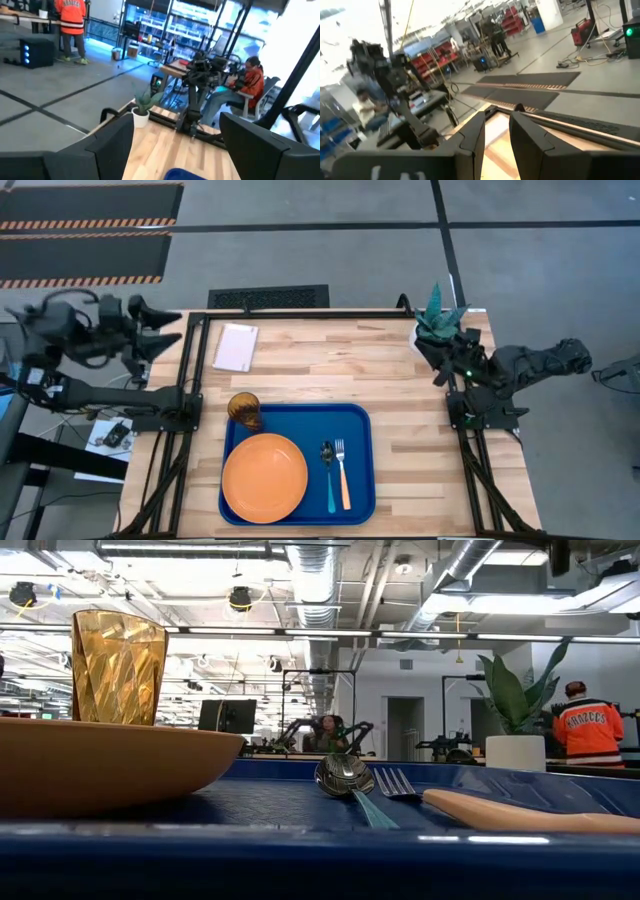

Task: Pick and place plate/cup/fork/spoon on tray
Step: Return to Home Position

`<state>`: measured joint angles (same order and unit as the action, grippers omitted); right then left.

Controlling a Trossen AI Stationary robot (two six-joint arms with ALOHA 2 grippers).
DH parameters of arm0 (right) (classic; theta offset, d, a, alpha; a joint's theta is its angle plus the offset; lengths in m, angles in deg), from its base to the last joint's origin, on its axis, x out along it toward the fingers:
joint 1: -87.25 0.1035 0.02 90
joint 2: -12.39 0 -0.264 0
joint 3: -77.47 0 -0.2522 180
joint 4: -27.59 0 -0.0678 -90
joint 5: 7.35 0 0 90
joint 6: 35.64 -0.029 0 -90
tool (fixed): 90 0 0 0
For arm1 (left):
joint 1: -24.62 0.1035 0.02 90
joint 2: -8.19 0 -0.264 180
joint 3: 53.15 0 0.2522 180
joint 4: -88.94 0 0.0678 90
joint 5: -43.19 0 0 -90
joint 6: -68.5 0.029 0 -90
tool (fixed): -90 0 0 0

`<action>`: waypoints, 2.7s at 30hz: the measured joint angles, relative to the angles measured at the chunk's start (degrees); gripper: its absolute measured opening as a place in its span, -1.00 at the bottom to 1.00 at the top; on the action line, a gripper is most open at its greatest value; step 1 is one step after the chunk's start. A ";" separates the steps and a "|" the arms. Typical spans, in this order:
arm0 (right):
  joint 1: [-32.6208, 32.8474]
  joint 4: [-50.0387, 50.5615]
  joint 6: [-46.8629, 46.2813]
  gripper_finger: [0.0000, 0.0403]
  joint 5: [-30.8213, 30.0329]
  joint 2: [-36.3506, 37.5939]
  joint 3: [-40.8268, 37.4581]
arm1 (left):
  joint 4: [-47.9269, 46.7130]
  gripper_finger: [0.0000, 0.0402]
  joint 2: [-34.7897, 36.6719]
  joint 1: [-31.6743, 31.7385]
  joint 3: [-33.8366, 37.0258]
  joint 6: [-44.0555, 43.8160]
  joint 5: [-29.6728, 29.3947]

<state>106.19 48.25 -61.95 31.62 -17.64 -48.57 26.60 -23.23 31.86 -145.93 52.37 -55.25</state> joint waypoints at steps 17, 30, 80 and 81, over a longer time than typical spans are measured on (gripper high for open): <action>-1.38 -5.73 7.20 -0.44 -4.04 22.73 -20.14 | 12.12 0.40 29.03 0.48 33.64 -4.04 3.10; -1.42 -24.75 9.00 -0.44 8.00 29.32 -39.62 | 21.41 0.40 31.38 0.46 47.79 -3.96 2.82; -1.46 -11.17 2.35 -0.44 5.29 29.34 -39.84 | 55.08 0.40 31.16 -9.70 78.47 -20.23 -13.92; -1.46 -11.14 2.33 -0.44 5.55 29.34 -39.84 | 54.59 0.40 31.16 -9.70 78.49 -20.51 -13.78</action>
<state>104.73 37.11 -59.62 37.17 11.70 -88.41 81.19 7.94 22.16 -67.44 31.86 -69.03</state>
